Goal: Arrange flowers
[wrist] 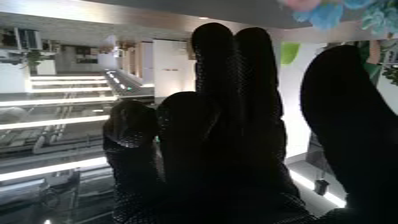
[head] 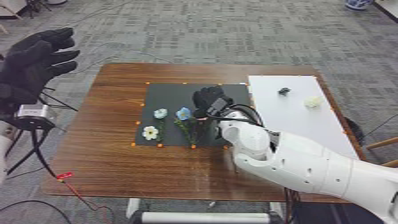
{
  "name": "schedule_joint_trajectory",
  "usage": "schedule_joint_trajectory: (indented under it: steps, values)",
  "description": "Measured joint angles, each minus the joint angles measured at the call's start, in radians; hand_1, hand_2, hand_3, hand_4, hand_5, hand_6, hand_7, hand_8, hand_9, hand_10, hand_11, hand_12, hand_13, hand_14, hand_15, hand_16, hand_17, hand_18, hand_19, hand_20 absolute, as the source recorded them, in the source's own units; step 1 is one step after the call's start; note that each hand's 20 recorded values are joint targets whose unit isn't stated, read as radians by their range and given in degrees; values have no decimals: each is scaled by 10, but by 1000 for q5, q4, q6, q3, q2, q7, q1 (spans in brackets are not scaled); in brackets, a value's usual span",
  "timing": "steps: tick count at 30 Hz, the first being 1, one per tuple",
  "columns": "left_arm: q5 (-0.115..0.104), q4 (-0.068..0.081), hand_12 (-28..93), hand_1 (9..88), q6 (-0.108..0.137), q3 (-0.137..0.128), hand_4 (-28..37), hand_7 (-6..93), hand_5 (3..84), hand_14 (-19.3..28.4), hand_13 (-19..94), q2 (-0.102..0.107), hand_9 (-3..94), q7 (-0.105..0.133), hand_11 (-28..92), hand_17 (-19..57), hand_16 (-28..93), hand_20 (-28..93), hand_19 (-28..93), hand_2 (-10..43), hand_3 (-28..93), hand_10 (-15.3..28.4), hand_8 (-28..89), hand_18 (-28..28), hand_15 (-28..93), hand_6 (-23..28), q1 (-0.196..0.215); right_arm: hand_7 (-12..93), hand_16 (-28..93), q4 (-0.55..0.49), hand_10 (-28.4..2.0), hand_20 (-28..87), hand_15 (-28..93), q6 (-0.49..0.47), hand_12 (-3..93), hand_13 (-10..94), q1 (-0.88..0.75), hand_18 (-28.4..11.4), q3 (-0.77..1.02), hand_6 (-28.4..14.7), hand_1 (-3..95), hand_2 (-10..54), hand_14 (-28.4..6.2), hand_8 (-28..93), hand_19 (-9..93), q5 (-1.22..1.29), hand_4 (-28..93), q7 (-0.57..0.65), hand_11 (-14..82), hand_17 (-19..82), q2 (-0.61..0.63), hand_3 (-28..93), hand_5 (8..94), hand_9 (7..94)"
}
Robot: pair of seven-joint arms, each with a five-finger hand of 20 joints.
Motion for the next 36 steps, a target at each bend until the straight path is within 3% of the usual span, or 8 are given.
schedule_joint_trajectory:
  steps: [7,11,15,18,20,23,28,36]
  values:
    - [0,-1,145,228,0,-5,-283,268,239,139,93,-1,163,0,295,-103,-66,121,394,-42,691,110,-119,200,466,25,6,328,347,-52,-108,577,806,-7,271,632,-17,-221,32,10,236,-87,-96,-160,899,0,-273,9,340,341,27,862,589,648]
    - [1,-7,144,228,0,-22,-283,270,239,139,93,-14,163,0,295,-103,-66,122,395,-44,693,109,-120,200,465,25,29,318,336,-138,-110,574,813,5,266,633,-64,-223,112,2,231,-77,-99,-152,901,1,-273,33,347,338,78,857,569,631]
    - [0,-27,144,229,7,-64,-283,271,239,139,93,-52,163,1,295,-103,-66,122,395,-45,693,110,-121,201,466,25,95,310,328,-219,-116,569,814,38,263,629,-146,-222,245,-4,212,-53,-104,-150,902,16,-268,38,351,335,157,851,571,631]
    - [-3,-44,144,231,21,-90,-283,271,239,139,92,-92,164,3,297,-103,-66,122,395,-45,691,111,-121,201,466,24,162,276,321,-259,-132,561,814,83,249,564,-220,-222,353,-29,207,-79,-119,-131,870,28,-268,39,313,301,234,863,482,526]
    - [-5,-52,143,231,32,-99,-283,271,239,139,93,-119,164,6,297,-103,-66,122,395,-44,691,111,-122,201,466,24,203,242,310,-260,-145,561,824,93,241,542,-270,-225,422,-51,189,-93,-127,-113,867,22,-277,48,285,295,284,858,430,458]
    - [-5,-52,143,230,39,-96,-283,271,238,139,93,-144,162,8,296,-103,-66,122,395,-44,691,109,-121,201,466,25,239,219,303,-242,-159,562,832,73,241,525,-347,-225,530,-67,178,-95,-137,-104,864,18,-281,77,257,288,345,854,363,387]
    - [-4,-46,144,230,38,-70,-283,271,238,139,92,-150,162,6,295,-103,-66,122,394,-42,691,109,-121,200,467,24,224,199,282,-169,-170,561,841,25,236,516,-421,-225,617,-78,175,-95,-139,-92,865,22,-282,141,228,287,408,856,322,346]
    - [-4,-39,144,230,37,-44,-283,271,238,139,92,-136,163,3,296,-103,-66,122,394,-39,691,110,-122,200,466,24,182,203,273,-130,-157,557,846,0,230,514,-520,-223,679,-73,202,-95,-138,-91,866,30,-281,187,220,288,454,871,328,347]
